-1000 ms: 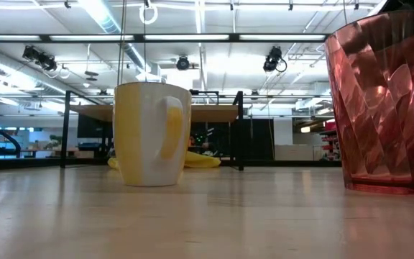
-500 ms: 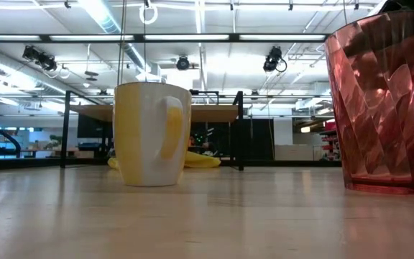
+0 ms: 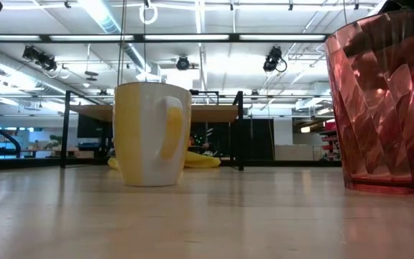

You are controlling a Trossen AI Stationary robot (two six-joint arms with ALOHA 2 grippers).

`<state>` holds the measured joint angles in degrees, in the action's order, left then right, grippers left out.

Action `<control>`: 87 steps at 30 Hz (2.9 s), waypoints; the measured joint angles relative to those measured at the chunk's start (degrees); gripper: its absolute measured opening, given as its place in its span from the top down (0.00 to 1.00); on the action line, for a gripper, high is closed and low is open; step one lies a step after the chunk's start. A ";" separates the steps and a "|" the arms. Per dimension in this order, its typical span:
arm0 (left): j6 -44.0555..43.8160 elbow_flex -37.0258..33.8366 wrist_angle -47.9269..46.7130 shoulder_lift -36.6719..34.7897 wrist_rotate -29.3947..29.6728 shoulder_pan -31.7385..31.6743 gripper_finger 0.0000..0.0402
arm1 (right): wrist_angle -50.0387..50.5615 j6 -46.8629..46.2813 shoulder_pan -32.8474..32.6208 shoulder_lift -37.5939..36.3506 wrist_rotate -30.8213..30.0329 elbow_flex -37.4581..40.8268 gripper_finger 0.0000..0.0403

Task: Stack small to large cups/mugs on shelf
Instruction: Put the transparent mug on the shelf

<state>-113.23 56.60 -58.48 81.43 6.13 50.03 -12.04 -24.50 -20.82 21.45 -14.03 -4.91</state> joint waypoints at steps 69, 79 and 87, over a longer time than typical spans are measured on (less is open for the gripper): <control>13.44 0.02 4.16 2.69 -6.97 -8.09 0.82 | 0.85 0.01 0.01 0.24 0.86 0.02 0.88; 19.64 0.02 2.00 2.69 -6.11 -12.64 0.97 | 0.85 0.01 0.01 0.24 0.86 0.00 0.88; 30.71 0.02 1.99 2.62 -5.51 -17.60 0.98 | 0.84 0.01 0.02 0.24 0.86 0.00 0.88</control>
<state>-82.52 56.62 -56.49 84.05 0.62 32.43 -11.20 -24.49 -20.80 21.69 -13.17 -4.91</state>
